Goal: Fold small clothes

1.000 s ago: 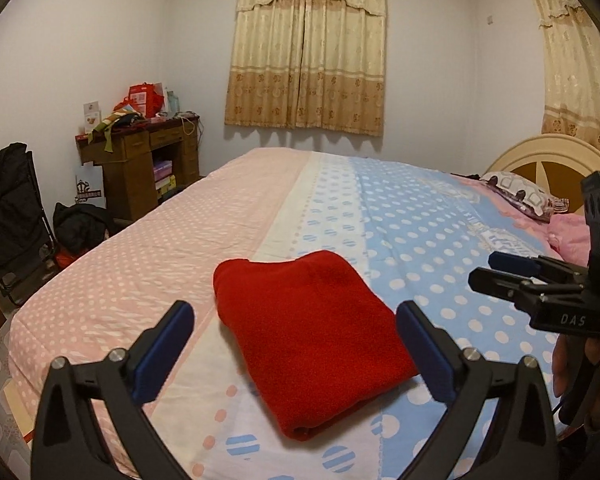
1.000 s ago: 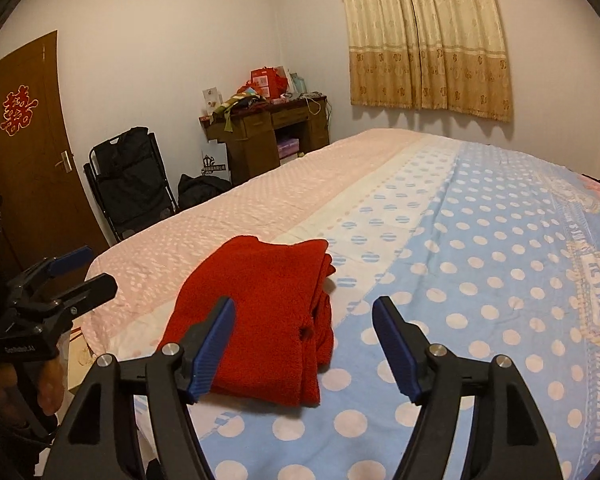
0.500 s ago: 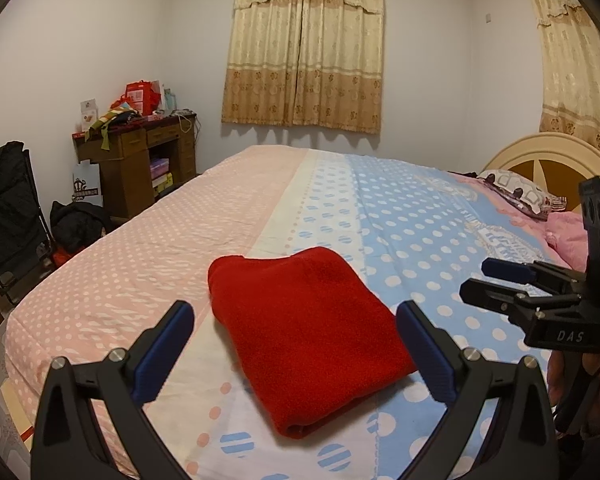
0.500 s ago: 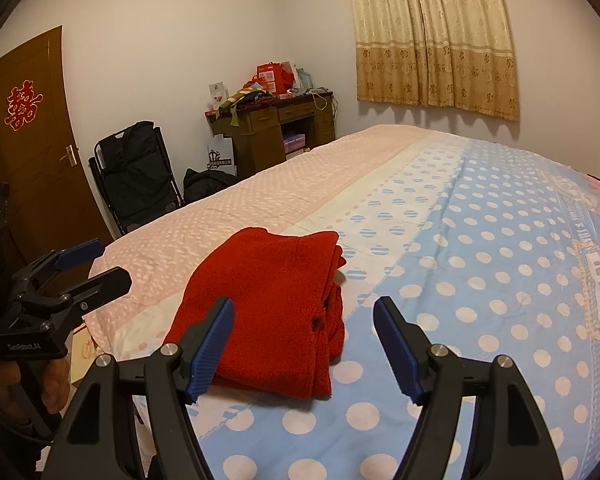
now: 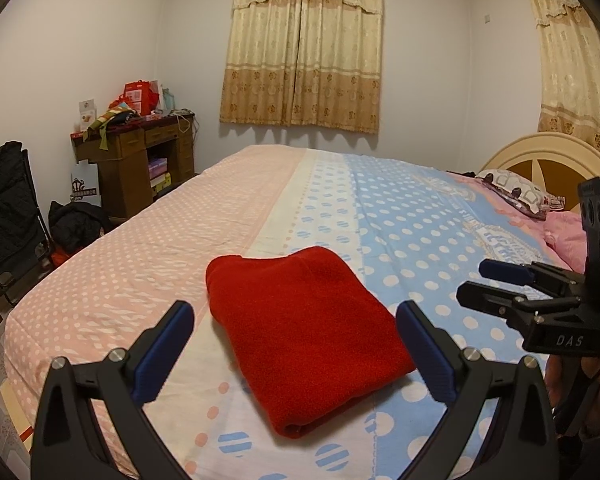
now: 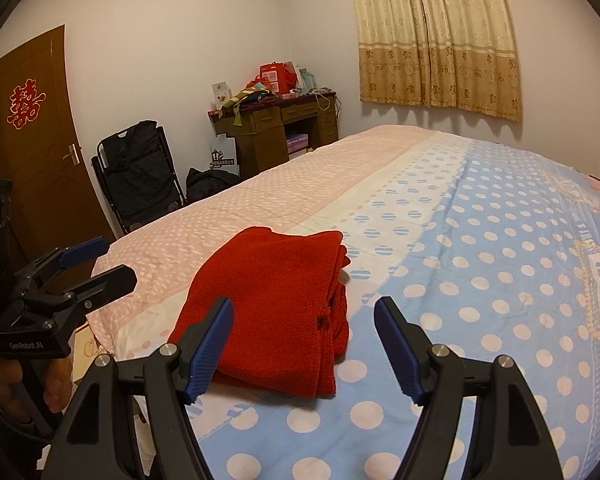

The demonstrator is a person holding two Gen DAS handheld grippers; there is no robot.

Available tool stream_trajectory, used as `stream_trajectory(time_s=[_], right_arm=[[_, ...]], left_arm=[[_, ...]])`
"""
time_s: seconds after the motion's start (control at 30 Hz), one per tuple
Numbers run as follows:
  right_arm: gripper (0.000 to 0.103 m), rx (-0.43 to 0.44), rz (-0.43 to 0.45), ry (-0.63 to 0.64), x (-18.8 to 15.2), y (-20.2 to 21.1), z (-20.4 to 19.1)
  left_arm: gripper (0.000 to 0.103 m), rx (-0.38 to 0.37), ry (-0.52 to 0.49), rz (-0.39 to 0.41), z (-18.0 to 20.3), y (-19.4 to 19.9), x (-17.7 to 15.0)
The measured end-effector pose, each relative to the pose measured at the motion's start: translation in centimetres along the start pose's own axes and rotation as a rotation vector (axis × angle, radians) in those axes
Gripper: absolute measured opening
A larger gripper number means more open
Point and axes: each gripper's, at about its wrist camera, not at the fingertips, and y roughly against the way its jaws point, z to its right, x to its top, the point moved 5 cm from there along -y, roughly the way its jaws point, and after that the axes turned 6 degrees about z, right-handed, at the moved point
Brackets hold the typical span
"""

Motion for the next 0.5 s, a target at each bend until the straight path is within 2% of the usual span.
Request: stream_trajectory(time_s=[0.5], right_arm=[[0.074,0.003,-0.008,-0.002,-0.54,-0.17,-0.52]], left_arm=[[0.103,-0.001,-0.005,-0.004,0.55,-0.01,-0.21]])
